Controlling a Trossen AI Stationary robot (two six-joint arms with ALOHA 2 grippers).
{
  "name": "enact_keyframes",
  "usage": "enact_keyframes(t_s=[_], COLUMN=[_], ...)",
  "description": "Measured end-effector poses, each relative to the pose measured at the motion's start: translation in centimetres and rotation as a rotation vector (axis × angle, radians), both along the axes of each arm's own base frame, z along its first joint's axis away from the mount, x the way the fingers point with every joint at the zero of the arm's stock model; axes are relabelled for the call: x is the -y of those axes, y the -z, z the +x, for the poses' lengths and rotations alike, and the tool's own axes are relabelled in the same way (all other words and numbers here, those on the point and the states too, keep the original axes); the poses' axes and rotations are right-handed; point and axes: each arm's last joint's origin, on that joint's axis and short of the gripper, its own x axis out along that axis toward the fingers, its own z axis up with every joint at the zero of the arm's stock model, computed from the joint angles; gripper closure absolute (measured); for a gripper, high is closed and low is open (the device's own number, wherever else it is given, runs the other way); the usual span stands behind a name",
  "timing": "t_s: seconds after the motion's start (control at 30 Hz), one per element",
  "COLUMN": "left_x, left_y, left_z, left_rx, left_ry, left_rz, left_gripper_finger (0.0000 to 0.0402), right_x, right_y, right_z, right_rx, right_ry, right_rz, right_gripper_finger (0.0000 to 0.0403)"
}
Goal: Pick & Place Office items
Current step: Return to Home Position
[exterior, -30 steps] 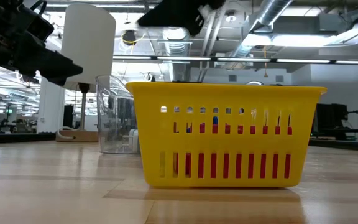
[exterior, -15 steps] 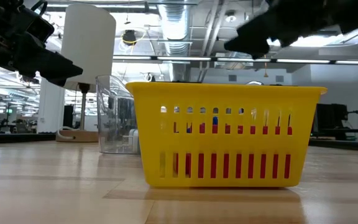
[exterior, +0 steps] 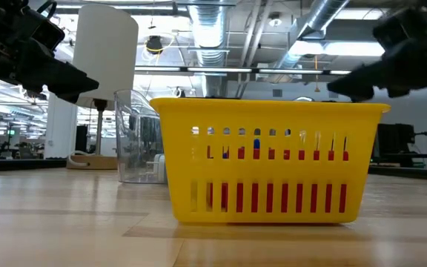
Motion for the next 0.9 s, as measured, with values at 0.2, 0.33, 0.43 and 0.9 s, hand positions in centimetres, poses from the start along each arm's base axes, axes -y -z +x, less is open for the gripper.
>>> enact_keyframes(t_s=[0.2,0.33,0.43,0.9], left_x=[0.0,0.0,0.0,0.0], left_y=[0.0,0.0,0.0,-0.1], left_z=[0.0,0.0,0.0,0.0], left_rx=[0.001,0.001,0.001,0.008], left_ry=[0.000,0.000,0.000,0.000], left_rz=[0.000,0.000,0.000,0.000], left_gripper_finger=[0.0243,0.0243,0.0243,0.0243], right_x=[0.2,0.6,1.2,2.8], right_y=[0.8,0.7,0.6,-1.0], right_z=[-1.5,-2.4,-3.3,-5.0], right_rx=[-0.015,-0.025,-0.028,0.150], right_ry=[-0.013,-0.024,0.009,0.064], right_rz=[0.022,-0.018,-0.016,0.073], right_gripper_finger=[0.0171,0.0171,0.0171,0.0171])
